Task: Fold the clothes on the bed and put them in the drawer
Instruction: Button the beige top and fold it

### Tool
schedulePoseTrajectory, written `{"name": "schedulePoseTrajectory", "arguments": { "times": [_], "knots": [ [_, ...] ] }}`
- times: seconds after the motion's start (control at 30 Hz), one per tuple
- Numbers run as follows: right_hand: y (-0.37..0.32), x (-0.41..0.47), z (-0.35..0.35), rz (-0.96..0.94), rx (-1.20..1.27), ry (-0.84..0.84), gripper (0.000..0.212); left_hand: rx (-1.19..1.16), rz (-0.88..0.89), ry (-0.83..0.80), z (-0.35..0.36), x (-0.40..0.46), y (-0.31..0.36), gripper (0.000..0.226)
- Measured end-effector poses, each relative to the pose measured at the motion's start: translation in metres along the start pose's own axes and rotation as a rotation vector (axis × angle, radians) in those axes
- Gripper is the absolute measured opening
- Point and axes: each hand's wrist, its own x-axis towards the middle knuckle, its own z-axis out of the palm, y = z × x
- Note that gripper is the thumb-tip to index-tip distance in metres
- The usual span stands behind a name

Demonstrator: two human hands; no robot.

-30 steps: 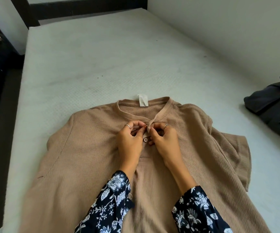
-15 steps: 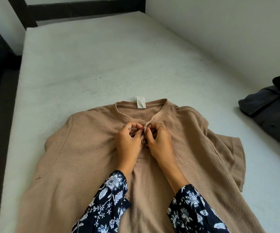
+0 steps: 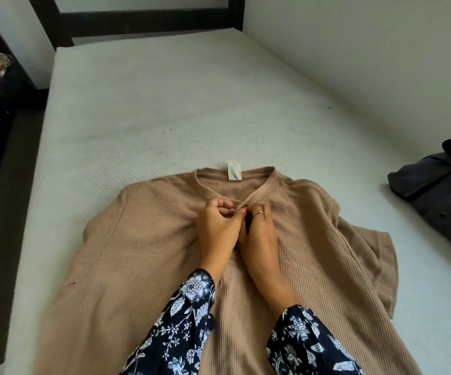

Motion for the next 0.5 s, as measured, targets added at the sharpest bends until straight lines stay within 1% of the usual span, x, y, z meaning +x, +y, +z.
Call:
{"name": "schedulePoseTrajectory", "arguments": {
  "times": [0.13, 0.27, 0.37, 0.5],
  "knots": [
    [0.0, 0.0, 0.001, -0.024, -0.012, 0.021, 0.014, -0.041, -0.069, 0.048, 0.003, 0.001, -0.001, 0.024],
    [-0.002, -0.001, -0.001, -0.031, 0.037, 0.032, 0.014, -0.177, -0.156, 0.035, 0.003, 0.007, -0.007, 0.025],
    [-0.003, -0.002, -0.003, -0.024, 0.103, 0.047, 0.011, -0.261, -0.195, 0.006, 0.002, 0.01, -0.011, 0.027],
    [0.001, 0.002, -0.002, 0.0, 0.256, 0.049, 0.007, -0.279, -0.211, -0.016, -0.002, 0.011, -0.01, 0.028]
  ]
}}
